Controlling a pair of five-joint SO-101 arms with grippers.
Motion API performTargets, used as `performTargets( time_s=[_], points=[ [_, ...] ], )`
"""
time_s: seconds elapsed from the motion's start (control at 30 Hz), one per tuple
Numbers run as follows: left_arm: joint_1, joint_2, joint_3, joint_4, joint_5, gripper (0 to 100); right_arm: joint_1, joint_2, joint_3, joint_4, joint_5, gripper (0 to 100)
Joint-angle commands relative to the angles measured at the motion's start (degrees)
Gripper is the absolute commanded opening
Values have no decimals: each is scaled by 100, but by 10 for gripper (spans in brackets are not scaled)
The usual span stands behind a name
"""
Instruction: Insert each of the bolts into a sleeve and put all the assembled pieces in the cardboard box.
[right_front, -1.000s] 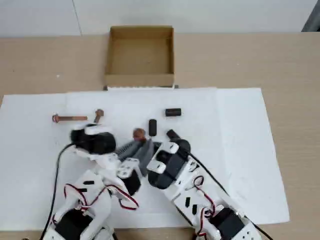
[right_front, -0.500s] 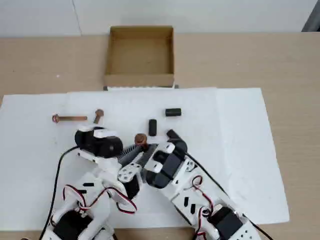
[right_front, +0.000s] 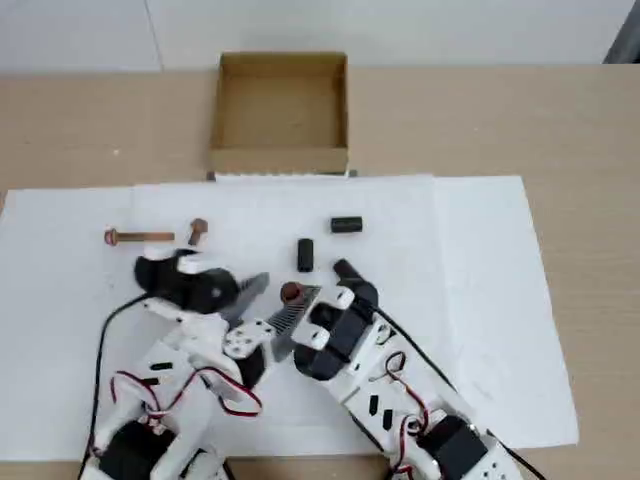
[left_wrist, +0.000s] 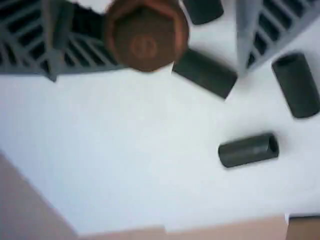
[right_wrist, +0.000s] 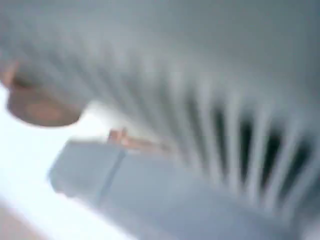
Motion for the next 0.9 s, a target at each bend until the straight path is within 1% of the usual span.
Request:
performTargets(
  time_s=[0.0,0.13,0.2,0.27,0.33,0.37,0.4,0.53,0.67,0.77,0.87],
  points=[
    [-44,-18,-391,26,-62,221,13,-84,-35,-189,62,3],
    [-62,-18,-620,141,-62,219,13,-84,-9,-189,62,3],
    [-70,-18,-796,273,-70,188,22,-84,-26,-189,53,3],
    [-281,-18,-963,308,-79,115,110,-84,-35,-189,35,3],
    [-624,-18,-1033,281,-211,9,356,-84,-26,-189,26,3],
    [-826,-35,-1033,273,-378,3,532,-84,-18,-189,26,3],
    [-1046,-35,-1024,299,-580,21,725,-84,-9,-189,26,3],
    [-2004,-44,-716,308,-1275,6,1578,-84,88,-31,-88,3],
    [-2796,-44,22,281,-1538,6,2352,-84,132,470,-440,3],
    [-3024,-44,541,299,-1538,6,2545,-84,-35,778,-651,3],
    [-3015,-44,901,281,-1538,6,2545,-57,-343,813,-633,3]
  ],
)
